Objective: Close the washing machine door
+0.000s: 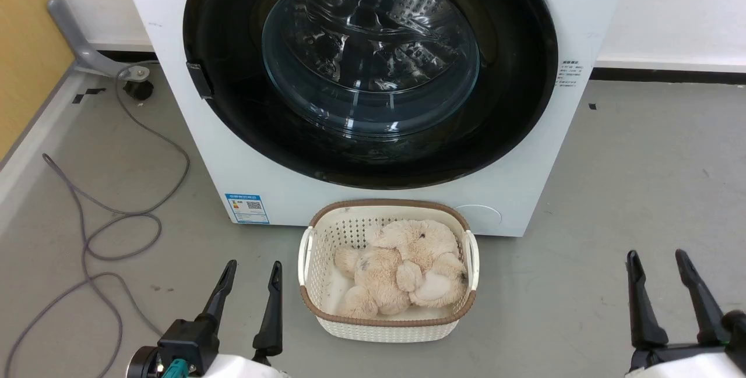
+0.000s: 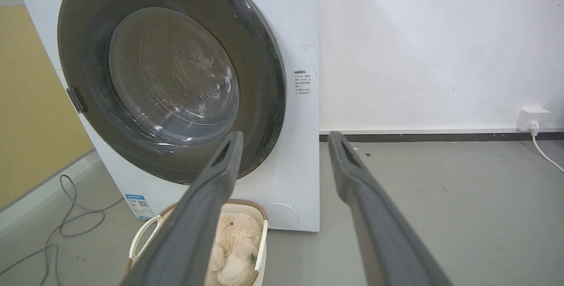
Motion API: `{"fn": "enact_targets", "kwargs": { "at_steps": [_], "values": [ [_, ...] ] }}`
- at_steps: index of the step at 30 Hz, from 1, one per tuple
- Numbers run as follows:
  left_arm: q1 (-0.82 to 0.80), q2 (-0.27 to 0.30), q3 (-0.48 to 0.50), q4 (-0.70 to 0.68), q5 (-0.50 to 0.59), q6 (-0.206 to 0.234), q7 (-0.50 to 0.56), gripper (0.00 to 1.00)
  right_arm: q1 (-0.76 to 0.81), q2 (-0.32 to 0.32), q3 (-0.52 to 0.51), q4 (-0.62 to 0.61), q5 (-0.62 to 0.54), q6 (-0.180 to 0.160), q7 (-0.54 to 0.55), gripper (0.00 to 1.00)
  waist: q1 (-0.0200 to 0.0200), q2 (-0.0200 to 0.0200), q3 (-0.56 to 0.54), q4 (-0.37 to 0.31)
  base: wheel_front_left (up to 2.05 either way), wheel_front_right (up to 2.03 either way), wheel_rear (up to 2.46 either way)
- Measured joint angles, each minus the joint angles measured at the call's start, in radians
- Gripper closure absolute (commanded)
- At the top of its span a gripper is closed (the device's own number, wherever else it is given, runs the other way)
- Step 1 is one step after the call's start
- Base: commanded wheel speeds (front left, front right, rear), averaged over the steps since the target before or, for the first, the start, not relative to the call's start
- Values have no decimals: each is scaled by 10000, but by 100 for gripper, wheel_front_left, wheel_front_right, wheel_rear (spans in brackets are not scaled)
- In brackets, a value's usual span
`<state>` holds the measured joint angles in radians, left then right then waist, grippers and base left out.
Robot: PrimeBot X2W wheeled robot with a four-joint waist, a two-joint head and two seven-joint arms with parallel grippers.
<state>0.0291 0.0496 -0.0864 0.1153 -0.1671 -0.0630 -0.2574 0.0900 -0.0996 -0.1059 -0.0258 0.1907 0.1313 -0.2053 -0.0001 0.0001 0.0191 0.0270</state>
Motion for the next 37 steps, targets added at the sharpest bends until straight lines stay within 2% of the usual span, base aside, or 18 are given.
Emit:
{"fn": "enact_targets", "kwargs": {
  "at_steps": [11,12,37],
  "values": [
    [53,0,-59,-29,17,115,0,0,250,263,-73,-127,-171,0,8,0,0,0,23,125,0,0,0],
    [68,0,-73,-54,-56,113,2,100,247,268,-71,-125,-171,0,8,100,1,0,24,131,0,0,0],
    [67,-2,52,-180,163,159,387,100,198,268,102,-86,-403,2,334,100,1,0,-13,63,0,0,0]
  ]
}}
